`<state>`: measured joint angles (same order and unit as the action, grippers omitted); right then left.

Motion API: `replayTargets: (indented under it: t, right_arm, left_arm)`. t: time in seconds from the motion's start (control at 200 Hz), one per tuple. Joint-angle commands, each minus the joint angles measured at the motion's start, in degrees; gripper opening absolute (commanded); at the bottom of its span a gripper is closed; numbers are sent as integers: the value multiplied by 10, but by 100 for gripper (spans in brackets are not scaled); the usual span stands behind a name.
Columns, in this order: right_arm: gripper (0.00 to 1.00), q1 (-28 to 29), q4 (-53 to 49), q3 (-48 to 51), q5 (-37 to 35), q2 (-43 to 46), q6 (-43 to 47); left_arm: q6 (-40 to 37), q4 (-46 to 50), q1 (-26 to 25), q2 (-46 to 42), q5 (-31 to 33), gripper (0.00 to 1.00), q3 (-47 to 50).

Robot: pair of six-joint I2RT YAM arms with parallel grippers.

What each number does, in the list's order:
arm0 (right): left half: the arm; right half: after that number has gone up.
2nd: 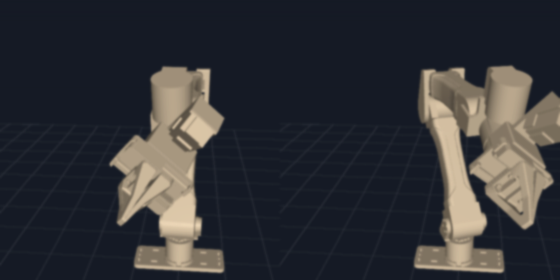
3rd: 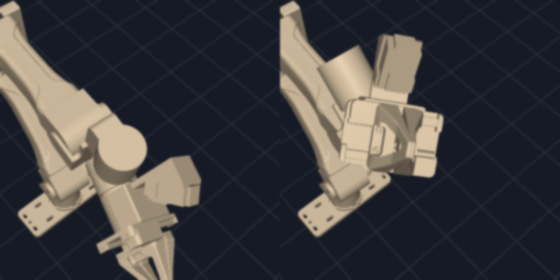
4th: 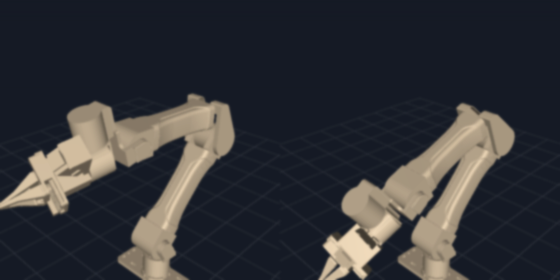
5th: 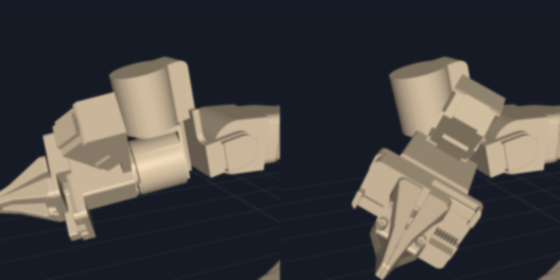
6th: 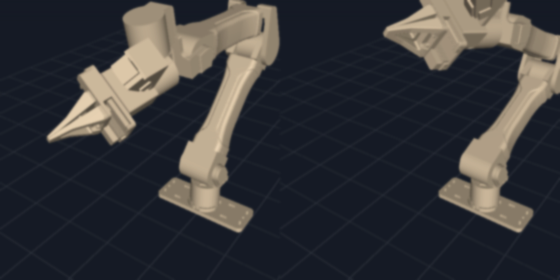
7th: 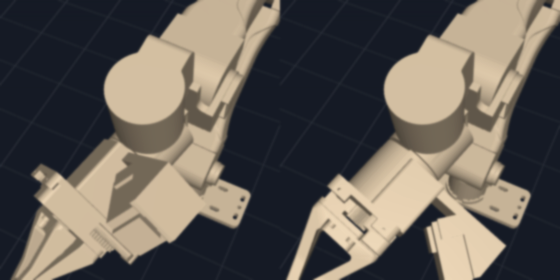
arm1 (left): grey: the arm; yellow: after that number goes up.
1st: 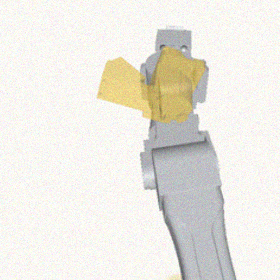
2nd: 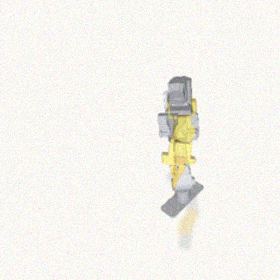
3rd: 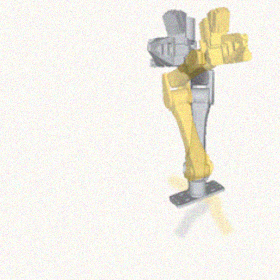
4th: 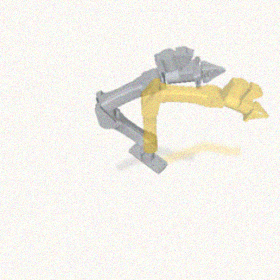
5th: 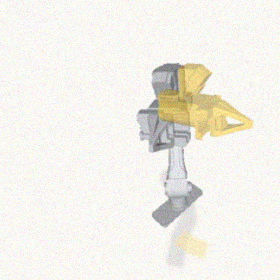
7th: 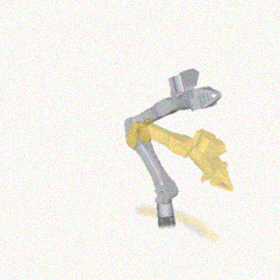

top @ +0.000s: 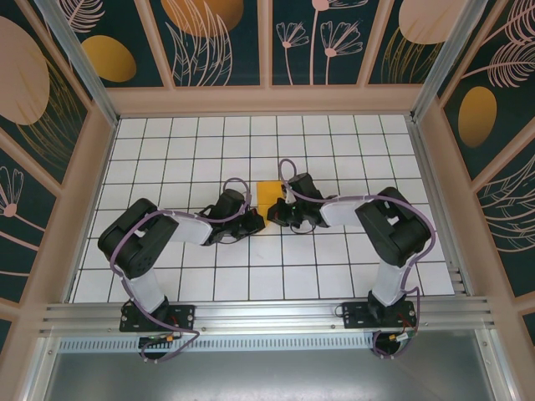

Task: Fold a paper plane with a square sheet of paper (pick it up from the middle)
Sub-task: Third fold the triangle at the center of the table.

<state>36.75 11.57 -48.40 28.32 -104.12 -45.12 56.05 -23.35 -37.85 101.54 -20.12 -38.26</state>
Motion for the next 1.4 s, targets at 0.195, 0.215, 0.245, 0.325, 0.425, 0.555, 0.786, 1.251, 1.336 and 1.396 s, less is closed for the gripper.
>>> replayTargets:
  t: [0.195, 0.215, 0.245, 0.325, 0.425, 0.555, 0.786, 1.251, 1.336, 1.396]
  right_arm:
    - [0, -25, -71, -36, -28, -44, 61]
    - [0, -31, -75, -38, -31, -44, 64]
    - [0, -39, -80, -43, -33, -45, 70]
    - [0, -51, -90, -55, -36, -47, 86]
    - [0, -90, -106, -71, -44, -56, 104]
    - [0, -125, -114, -85, -54, -74, 122]
    - [0, -119, -107, -100, -48, -22, 141]
    - [0, -38, -67, -78, 24, -46, 123]
    - [0, -40, -79, -86, 22, -60, 129]
    - [0, -41, -91, -92, 15, -68, 133]
  left_arm:
    - [-9, 103, 0, 19, 45, 0, -2]
    - [-11, 107, 0, 20, 45, 0, -2]
    - [-12, 112, -1, 21, 46, 0, -2]
    - [-15, 123, 0, 23, 46, 0, 2]
    - [-18, 129, 0, 28, 41, 0, 7]
    - [-20, 131, 0, 30, 38, 0, 13]
    - [-22, 131, 0, 27, 39, 0, 9]
    - [-28, 133, 0, 25, 44, 0, -1]
    - [-30, 134, 0, 23, 44, 0, 0]
    - [-31, 132, 0, 20, 44, 0, -1]
